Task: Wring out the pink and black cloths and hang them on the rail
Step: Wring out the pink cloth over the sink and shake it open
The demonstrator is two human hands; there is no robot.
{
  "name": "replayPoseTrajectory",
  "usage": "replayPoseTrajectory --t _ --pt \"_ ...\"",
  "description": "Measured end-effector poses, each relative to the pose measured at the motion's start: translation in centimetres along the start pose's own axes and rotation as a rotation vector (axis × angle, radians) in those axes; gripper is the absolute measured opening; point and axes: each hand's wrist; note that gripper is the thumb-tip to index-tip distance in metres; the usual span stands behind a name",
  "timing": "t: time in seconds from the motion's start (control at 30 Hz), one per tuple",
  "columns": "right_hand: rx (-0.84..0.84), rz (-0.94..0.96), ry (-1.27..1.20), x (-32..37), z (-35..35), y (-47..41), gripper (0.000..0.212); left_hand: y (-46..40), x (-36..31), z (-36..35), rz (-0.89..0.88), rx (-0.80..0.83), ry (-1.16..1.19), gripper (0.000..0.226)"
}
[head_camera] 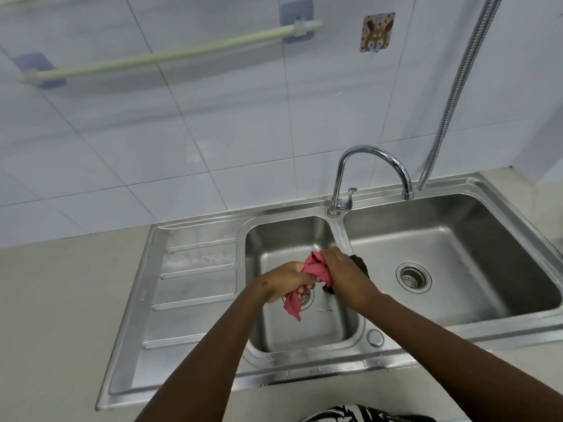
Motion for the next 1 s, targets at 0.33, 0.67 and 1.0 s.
replayPoseTrajectory --t 0.33,0.67,1.0 --pt "0.099 -0.081 0.257 -0.1 2.7 -3.1 0.019 0.3 0.2 1.1 -0.268 -0.318 -0.620 0.044" --pt "0.096 0.067 0.075 -0.2 2.0 -3.5 0.022 0.5 1.5 1.6 -0.236 -0.360 -0.544 0.043" --pt "-0.122 0.224 0.097 -0.2 2.0 -3.2 0.032 1.6 -2.5 3.6 0.183 0.053 0.280 0.025"
Point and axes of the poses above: each hand's wrist, its own y-axis away from the middle knuckle, its own z-axis out of the back of the hand, x = y × z, and after that the axes turned 8 degrees about -x, right-handed
